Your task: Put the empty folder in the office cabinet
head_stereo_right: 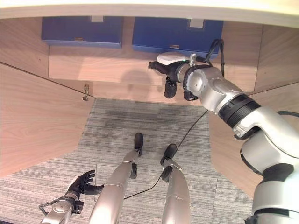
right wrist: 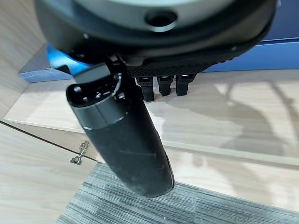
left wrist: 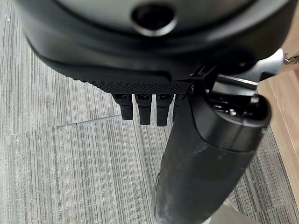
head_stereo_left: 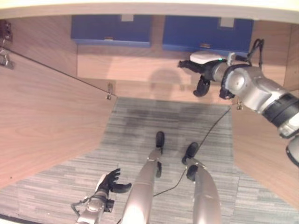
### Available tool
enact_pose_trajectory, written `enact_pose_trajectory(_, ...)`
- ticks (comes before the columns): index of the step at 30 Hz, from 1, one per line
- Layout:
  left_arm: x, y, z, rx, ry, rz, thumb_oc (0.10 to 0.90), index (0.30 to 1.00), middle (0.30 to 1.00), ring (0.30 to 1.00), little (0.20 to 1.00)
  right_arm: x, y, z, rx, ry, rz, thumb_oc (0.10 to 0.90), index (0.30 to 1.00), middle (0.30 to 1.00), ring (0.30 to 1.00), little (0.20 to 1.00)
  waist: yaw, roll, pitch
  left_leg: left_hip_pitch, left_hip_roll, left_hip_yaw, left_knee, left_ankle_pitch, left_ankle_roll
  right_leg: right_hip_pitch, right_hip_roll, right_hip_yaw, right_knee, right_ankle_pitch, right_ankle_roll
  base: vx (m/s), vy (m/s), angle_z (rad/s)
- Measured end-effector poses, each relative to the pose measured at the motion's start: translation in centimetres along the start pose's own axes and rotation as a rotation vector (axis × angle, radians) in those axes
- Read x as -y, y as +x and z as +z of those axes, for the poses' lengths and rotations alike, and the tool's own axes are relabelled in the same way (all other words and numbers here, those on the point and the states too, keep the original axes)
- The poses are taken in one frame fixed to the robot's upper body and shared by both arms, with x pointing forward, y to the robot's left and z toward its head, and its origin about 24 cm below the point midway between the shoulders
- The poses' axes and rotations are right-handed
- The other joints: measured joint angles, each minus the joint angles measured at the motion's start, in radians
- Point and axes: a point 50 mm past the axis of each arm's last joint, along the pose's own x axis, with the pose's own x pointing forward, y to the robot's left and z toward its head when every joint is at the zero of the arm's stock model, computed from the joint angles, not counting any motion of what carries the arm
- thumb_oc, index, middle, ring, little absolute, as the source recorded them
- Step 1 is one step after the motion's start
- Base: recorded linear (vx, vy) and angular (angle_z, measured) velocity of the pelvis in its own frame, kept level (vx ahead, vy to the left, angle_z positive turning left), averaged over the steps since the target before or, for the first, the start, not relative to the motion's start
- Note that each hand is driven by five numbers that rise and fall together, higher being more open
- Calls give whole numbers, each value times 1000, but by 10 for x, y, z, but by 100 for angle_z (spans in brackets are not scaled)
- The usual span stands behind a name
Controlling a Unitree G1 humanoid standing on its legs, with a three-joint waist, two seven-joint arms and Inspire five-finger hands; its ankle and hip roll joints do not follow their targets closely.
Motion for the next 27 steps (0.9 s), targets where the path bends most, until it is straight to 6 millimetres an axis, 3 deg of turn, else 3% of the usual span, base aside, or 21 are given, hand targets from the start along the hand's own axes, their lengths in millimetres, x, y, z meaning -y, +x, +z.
enact_pose_trajectory(6, -2, -1, -5, -22, 1, 7, 800, 900, 900, 900, 900, -15, 1, -6, -9, 70, 21, 800, 900, 900, 900, 900, 2, 11, -6, 56, 2, -18, -56, 19, -9, 53, 7, -22, -31, 0, -1, 8, -23, 6)
enact_pose_trajectory(9, -6, -2, -14, -60, -10, 27, 800, 900, 900, 900, 900, -7, 0, -26, -24, 287, -70, 800, 900, 900, 900, 900, 0, 16, -9, 57, 2, -18, -59, 23, -4, 53, 7, -24, -26, 1, -4, -33, -12, 0)
enact_pose_trajectory(10, -9, -2, -23, -100, -11, 44, 800, 900, 900, 900, 900, -4, 8, -34, -47, 472, -155, 800, 900, 900, 900, 900, 0, 23, -13, 57, 1, -20, -57, 23, -4, 54, 8, -24, -25, 1, -4, 0, 0, 0)
enact_pose_trajectory(11, -9, -2, -26, -117, -10, 48, 800, 900, 900, 900, 900, -1, 11, -34, -68, 547, -204, 800, 900, 900, 900, 900, -1, 33, -15, 55, 2, -21, -58, 23, -6, 52, 8, -25, -25, -1, -2, -22, -14, 6)
enact_pose_trajectory(13, -10, -4, -33, -148, -4, 57, 800, 900, 900, 900, 900, 3, 11, -53, -189, 707, -315, 800, 900, 900, 900, 900, 23, 77, -37, 35, 1, -36, -58, 27, -11, 42, 7, -39, -26, -2, 0, -16, -15, 15)
enact_pose_trajectory(17, -12, -7, -42, -183, -5, 88, 800, 900, 900, 900, 900, 5, 7, -68, -276, 815, -379, 800, 900, 900, 900, 900, 54, 92, -44, 22, 0, -41, -59, 31, -17, 26, 5, -45, -12, -9, -2, -8, -21, 6)
enact_pose_trajectory(27, -5, -7, -44, -189, 20, 61, 800, 900, 900, 900, 900, 9, 7, -69, -344, 852, -439, 800, 900, 900, 900, 900, 55, 95, -44, 4, 1, -71, -64, 39, -23, 18, 2, -73, 1, -18, -6, -5, -6, 8)
